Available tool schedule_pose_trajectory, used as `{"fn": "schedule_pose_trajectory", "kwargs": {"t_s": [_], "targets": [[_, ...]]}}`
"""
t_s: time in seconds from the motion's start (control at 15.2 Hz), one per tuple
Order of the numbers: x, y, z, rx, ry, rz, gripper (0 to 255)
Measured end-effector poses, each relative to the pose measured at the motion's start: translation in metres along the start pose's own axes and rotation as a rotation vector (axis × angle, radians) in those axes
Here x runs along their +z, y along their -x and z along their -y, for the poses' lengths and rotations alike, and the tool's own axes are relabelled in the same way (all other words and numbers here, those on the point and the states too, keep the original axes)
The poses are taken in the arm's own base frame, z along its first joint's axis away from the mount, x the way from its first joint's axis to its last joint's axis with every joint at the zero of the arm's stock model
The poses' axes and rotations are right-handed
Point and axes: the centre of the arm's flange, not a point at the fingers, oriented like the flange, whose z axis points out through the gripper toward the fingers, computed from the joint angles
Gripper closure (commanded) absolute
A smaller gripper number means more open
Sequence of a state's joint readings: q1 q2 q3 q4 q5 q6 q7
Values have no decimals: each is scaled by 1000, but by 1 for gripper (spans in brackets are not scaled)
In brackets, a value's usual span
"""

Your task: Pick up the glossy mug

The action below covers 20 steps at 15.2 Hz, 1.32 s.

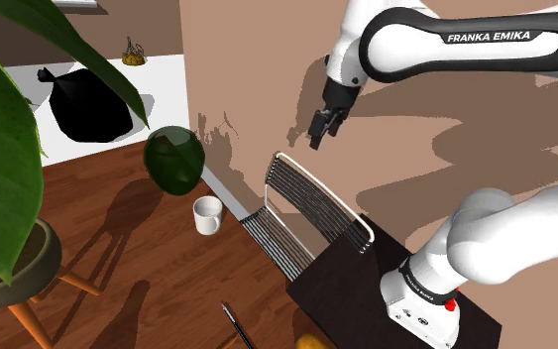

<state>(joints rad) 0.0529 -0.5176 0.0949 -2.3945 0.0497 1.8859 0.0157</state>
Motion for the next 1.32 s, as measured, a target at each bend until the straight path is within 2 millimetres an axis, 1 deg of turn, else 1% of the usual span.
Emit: {"fn": "schedule_pose_trajectory", "kwargs": {"t_s": [0.2,0.4,0.46,0.59,0.66,0.86,0.92,1.12,1.32], "targets": [[30,-20,16,2,-6,2,0],[55,-38,33,4,-12,3,0],[67,-46,37,5,-13,4,0],[83,-63,48,6,-17,5,0],[94,-70,56,7,-19,6,0],[123,-92,68,8,-25,7,0],[132,-102,75,9,-27,7,0],[158,-123,92,11,-33,9,0],[190,-142,112,13,-40,11,0]]}}
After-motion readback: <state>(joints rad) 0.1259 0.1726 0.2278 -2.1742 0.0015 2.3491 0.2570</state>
